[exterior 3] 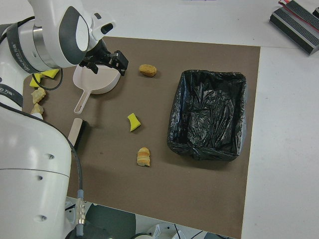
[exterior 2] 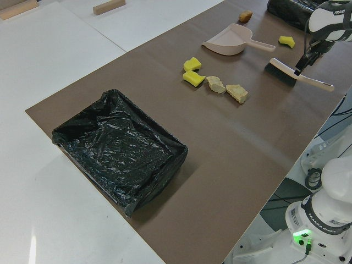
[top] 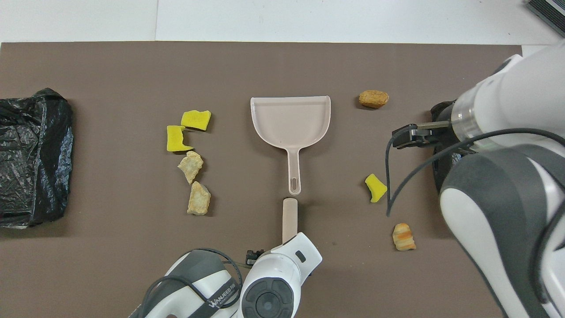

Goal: Sweep and dump trash in bin
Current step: 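Grasp the brush with the left gripper while the right gripper grasps the dustpan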

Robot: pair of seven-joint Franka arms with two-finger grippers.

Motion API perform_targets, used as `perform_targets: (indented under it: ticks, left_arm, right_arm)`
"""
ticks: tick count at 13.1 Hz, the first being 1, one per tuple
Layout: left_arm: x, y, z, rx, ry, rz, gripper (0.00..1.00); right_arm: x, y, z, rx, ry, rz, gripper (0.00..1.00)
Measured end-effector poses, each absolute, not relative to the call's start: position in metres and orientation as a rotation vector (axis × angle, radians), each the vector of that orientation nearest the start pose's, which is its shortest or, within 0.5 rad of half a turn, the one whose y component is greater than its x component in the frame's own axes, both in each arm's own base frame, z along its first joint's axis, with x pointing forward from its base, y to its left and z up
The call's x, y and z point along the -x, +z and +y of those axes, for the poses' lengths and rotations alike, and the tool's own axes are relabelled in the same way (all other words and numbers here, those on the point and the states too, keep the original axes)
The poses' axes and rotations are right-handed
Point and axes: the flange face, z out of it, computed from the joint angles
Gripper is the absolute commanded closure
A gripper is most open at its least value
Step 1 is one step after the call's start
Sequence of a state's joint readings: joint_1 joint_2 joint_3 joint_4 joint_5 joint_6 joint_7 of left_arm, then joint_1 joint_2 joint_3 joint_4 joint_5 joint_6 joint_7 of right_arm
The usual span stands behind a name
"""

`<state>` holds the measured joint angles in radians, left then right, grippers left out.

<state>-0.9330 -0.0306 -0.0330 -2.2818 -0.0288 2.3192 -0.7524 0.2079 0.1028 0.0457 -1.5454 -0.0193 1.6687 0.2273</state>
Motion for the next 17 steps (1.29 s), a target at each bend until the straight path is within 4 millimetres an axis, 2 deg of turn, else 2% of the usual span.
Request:
perform_targets:
  ticks: [1, 4, 5, 7, 8, 9, 12, 15, 17]
  left_arm:
    - [-0.292, 0.367, -0.429, 3.183, -0.035, 0.321, 0.13]
    - [-0.288, 0.360, -0.431, 3.171, -0.020, 0.322, 0.18]
    - [-0.284, 0.357, -0.431, 3.165, -0.013, 0.330, 0.30]
    - [-0.272, 0.350, -0.433, 3.151, 0.004, 0.339, 0.57]
    - [-0.270, 0.348, -0.433, 3.148, 0.009, 0.329, 0.93]
    - [-0.269, 0.347, -0.433, 3.148, 0.010, 0.319, 1.00]
    - [-0.267, 0.347, -0.431, 3.128, 0.036, 0.299, 1.00]
    - [-0.264, 0.359, -0.423, 3.086, 0.087, 0.282, 1.00]
    - [-0.260, 0.378, -0.411, 3.037, 0.144, 0.261, 1.00]
  right_arm:
    - [-0.585, 0.578, 0.154, 3.150, -0.028, -0.059, 0.00]
    - [-0.611, 0.550, 0.174, 3.147, -0.039, -0.039, 0.00]
    - [-0.617, 0.532, 0.194, 3.156, -0.046, -0.016, 0.00]
    - [-0.623, 0.488, 0.247, 3.179, -0.060, 0.001, 0.00]
    - [-0.624, 0.471, 0.267, 3.179, -0.062, -0.006, 0.00]
    - [-0.624, 0.456, 0.283, 3.178, -0.060, -0.019, 0.00]
    - [-0.612, 0.433, 0.326, 3.171, -0.065, -0.033, 0.00]
    - [-0.598, 0.403, 0.342, 3.171, -0.049, -0.074, 0.00]
    - [-0.588, 0.383, 0.348, 3.174, -0.028, -0.101, 0.00]
